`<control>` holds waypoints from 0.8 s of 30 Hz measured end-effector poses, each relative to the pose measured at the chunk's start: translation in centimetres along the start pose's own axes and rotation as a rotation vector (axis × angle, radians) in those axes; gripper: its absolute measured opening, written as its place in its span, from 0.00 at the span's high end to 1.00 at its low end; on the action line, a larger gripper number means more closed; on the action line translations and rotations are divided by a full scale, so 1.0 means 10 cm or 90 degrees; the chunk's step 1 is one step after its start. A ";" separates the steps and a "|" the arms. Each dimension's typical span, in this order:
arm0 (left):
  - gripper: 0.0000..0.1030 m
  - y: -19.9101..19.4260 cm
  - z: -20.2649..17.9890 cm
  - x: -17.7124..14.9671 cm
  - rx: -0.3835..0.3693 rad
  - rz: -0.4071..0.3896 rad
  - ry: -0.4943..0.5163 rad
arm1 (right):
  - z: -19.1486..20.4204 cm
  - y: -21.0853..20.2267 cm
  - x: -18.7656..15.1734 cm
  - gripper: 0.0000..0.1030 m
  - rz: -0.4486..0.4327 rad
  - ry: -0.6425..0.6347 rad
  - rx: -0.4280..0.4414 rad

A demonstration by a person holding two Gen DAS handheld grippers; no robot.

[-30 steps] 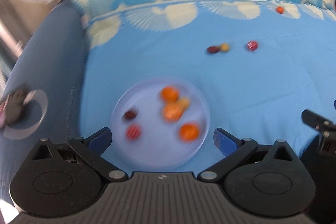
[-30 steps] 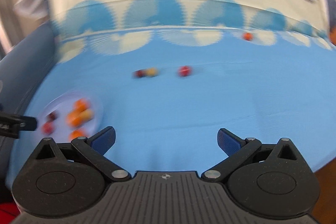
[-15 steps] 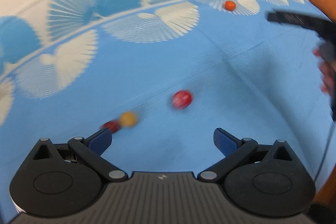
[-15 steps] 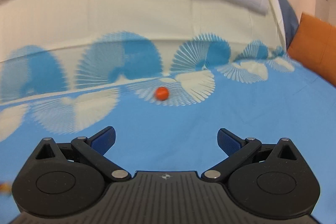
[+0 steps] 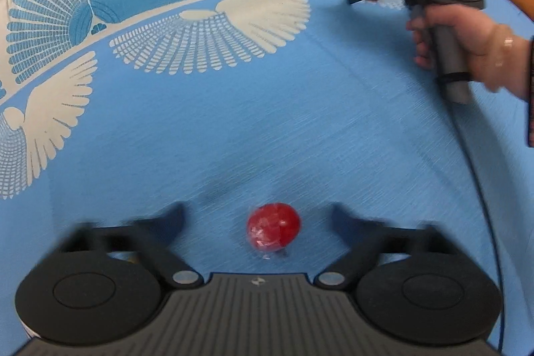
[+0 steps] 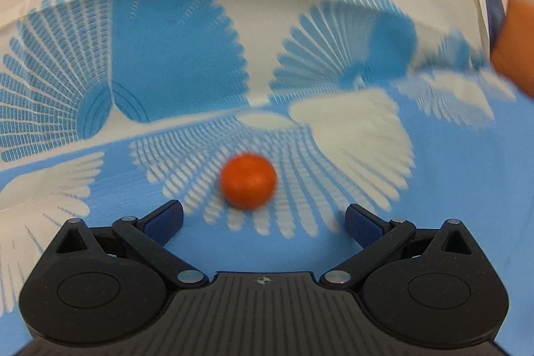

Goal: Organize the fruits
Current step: 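Grasp a bagged red plum with the left tool while the right tool grasps an orange, then carry the bagged red plum and orange over the plate with both tools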

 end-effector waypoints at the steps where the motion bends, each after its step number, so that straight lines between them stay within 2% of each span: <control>1: 0.66 -0.03 -0.02 -0.01 -0.018 -0.005 0.003 | 0.03 0.00 0.00 0.13 -0.005 -0.003 0.012; 2: 0.66 -0.07 -0.04 -0.01 -0.012 -0.012 0.001 | 0.04 -0.04 0.01 0.51 -0.019 -0.007 0.026; 3: 0.66 -0.12 -0.06 -0.02 0.004 -0.022 0.002 | 0.06 -0.08 0.01 0.69 -0.030 -0.014 0.030; 8: 0.67 -0.40 -0.04 -0.03 -0.002 -0.035 -0.021 | -0.07 -0.33 0.01 0.68 -0.025 -0.013 0.017; 12: 0.66 -0.80 0.08 -0.09 0.015 -0.036 -0.047 | -0.20 -0.85 0.03 0.68 -0.035 -0.011 0.022; 18: 0.66 -1.63 0.38 -0.35 0.043 -0.032 -0.094 | -0.27 -2.11 0.01 0.68 -0.065 -0.012 0.076; 24: 0.66 -2.51 0.63 -0.81 0.090 -0.014 -0.114 | -0.02 -3.45 -0.09 0.68 -0.108 -0.015 0.157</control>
Point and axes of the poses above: each gripper's, at about its wrist camera, not at the fingertips, and y roughly the way its jaws point, z to its left, x to its top, the point moved 2 cm from there along y, roughly the way its jaws point, and after that the axes turned 5 degrees about -z, right-handed, at the moved point
